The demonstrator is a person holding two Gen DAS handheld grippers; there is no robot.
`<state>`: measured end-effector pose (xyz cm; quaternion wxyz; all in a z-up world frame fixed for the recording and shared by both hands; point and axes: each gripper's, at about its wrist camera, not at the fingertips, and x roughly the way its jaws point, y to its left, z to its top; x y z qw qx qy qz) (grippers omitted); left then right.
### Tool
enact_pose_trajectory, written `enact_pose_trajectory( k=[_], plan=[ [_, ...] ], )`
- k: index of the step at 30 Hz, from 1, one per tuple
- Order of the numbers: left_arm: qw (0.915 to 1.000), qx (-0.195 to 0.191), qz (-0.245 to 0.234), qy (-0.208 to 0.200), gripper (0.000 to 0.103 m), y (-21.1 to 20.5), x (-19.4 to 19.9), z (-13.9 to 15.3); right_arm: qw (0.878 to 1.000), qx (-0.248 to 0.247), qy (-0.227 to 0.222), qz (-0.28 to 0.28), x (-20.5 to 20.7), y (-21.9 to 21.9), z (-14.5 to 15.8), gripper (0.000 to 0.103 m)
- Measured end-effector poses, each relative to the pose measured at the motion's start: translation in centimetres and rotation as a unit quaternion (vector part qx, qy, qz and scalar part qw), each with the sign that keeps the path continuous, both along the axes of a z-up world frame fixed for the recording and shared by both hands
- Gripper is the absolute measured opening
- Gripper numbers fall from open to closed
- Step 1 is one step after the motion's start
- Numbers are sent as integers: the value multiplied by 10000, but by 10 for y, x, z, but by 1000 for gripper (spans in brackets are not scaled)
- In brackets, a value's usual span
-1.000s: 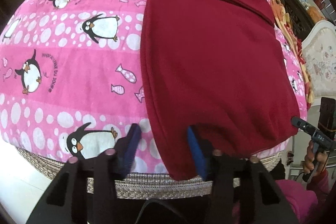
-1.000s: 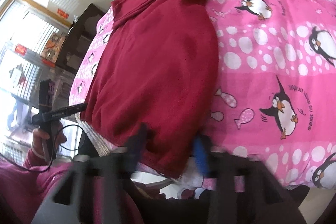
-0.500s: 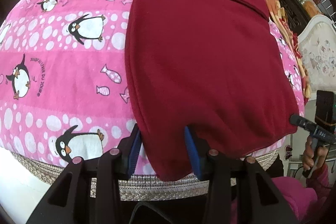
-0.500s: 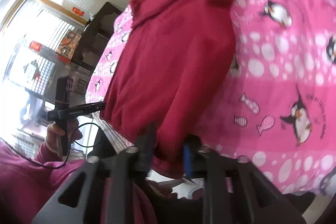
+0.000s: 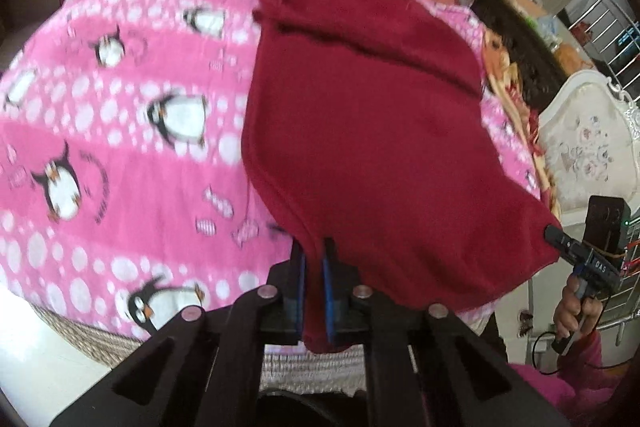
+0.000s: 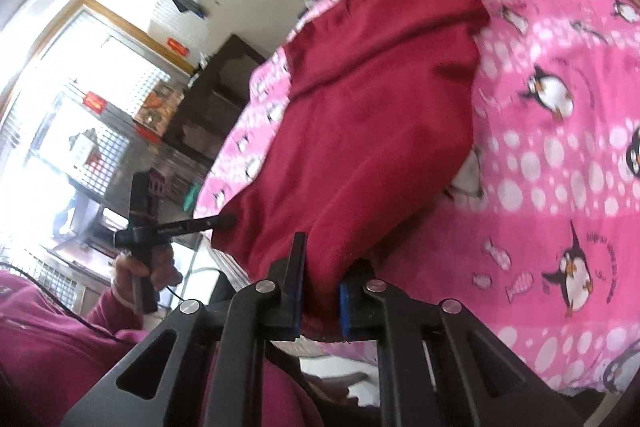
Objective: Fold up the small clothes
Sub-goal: 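Lift the hem with both tools and fold it toward the collar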
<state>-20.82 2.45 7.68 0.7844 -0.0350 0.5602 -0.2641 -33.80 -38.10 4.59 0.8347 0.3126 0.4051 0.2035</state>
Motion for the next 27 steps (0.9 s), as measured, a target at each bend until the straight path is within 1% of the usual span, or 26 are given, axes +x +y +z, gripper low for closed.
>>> enact_pose_trajectory(
  k=[3, 7, 10, 14, 18, 22, 25, 27],
  plan=[
    [9996, 18, 66, -290, 7, 0, 3, 11, 9997, -31, -233, -108, 5, 0, 11, 0],
    [9981, -52, 231, -565, 7, -8, 8, 20, 9978, -84, -563, -344, 8, -6, 24, 0],
    [9969, -78, 349, -696, 7, -13, 14, 23, 9956, -200, -771, -499, 13, -9, 35, 0],
    [9949, -168, 478, -870, 7, -15, 25, 32, 9931, -331, -924, -648, 25, -15, 47, 0],
    [9909, -97, 578, -1208, 7, -20, 38, 45, 9916, -369, -972, -768, 36, -19, 52, 0],
    [9891, -211, 645, -1306, 7, -24, 54, 50, 9901, -398, -970, -937, 48, -27, 54, 0],
    [9870, -160, 638, -1466, 7, -32, 63, 54, 9891, -432, -948, -1043, 57, -31, 55, 0],
    [9855, -79, 627, -1577, 7, -38, 67, 55, 9883, -539, -960, -1055, 63, -29, 57, 0]
  ],
)
